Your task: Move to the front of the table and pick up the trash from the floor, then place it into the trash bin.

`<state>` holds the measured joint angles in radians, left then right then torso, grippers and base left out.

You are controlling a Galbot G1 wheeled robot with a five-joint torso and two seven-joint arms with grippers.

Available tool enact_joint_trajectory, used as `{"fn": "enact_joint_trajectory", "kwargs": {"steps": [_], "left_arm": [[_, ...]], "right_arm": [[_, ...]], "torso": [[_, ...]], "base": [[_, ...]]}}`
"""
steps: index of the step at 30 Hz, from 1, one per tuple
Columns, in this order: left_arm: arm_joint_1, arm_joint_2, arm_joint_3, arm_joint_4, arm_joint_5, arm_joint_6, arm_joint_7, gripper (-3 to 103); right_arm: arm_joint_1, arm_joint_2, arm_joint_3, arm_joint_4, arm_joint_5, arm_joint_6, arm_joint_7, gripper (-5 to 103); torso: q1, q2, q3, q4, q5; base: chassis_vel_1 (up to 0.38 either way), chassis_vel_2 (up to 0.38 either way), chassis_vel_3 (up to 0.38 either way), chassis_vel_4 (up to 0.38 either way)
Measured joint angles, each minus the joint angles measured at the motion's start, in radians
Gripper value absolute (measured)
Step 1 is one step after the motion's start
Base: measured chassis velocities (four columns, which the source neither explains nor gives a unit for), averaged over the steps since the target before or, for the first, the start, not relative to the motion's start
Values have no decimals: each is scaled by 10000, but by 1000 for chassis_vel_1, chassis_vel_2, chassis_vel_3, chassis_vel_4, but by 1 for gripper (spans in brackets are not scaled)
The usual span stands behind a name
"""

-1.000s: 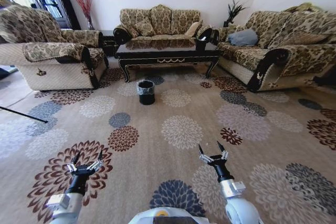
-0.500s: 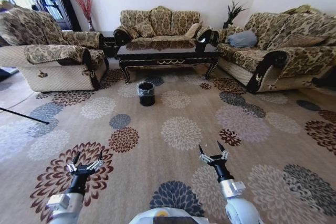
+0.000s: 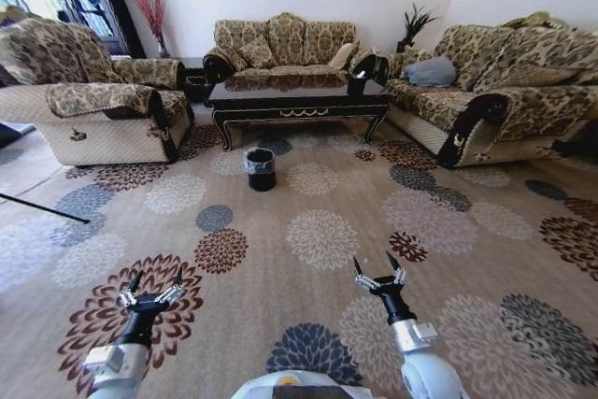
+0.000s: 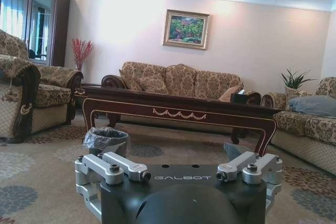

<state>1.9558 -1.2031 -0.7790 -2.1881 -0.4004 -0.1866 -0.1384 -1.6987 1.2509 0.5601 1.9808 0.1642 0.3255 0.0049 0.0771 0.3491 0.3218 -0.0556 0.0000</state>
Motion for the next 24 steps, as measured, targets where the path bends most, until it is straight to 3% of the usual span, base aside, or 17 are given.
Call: {"fn": "enact_joint_trajectory", "kwargs": {"steps": [24], "left_arm": [[0,0,0,0,0,0,0,100]], "right_arm": [[0,0,0,0,0,0,0,100]], "torso": [[347,974,629,0,0]], "base": [[0,0,0,0]]}}
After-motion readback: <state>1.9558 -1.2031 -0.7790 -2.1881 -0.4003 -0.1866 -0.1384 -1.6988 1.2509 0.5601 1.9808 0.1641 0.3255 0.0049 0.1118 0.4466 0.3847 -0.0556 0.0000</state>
